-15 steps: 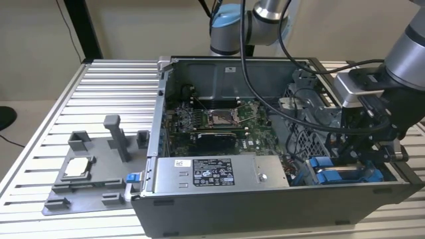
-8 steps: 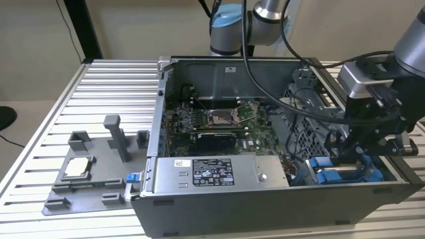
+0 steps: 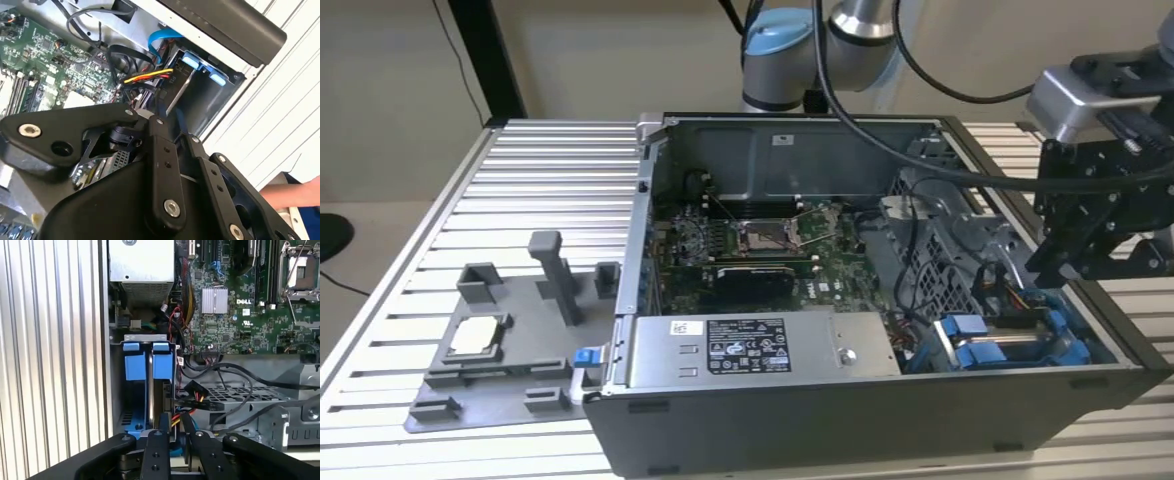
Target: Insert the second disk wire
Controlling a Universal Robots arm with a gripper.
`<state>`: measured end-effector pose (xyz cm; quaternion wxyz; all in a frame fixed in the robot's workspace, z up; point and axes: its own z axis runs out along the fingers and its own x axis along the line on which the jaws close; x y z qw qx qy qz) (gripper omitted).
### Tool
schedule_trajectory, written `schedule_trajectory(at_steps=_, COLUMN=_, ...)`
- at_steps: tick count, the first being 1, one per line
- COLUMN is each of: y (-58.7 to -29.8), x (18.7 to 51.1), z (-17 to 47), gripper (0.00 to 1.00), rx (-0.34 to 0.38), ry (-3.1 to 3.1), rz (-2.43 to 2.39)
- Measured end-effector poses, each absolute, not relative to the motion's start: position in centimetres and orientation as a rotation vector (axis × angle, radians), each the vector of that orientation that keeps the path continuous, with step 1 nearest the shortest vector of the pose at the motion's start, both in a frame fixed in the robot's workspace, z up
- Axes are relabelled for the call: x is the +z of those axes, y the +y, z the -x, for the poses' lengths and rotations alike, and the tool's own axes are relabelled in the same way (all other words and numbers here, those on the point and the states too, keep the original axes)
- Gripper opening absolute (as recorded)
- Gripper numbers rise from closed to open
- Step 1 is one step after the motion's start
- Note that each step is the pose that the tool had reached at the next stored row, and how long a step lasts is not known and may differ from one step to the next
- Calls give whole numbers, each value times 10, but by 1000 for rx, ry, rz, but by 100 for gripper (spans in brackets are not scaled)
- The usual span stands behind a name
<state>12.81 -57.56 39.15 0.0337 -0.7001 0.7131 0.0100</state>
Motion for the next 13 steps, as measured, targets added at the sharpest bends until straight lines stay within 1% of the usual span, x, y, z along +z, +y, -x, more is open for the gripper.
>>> schedule_trajectory(at_steps=13, y=-576, x=395, z=-128, gripper=100, rx=30, ry=2194, rz=2154)
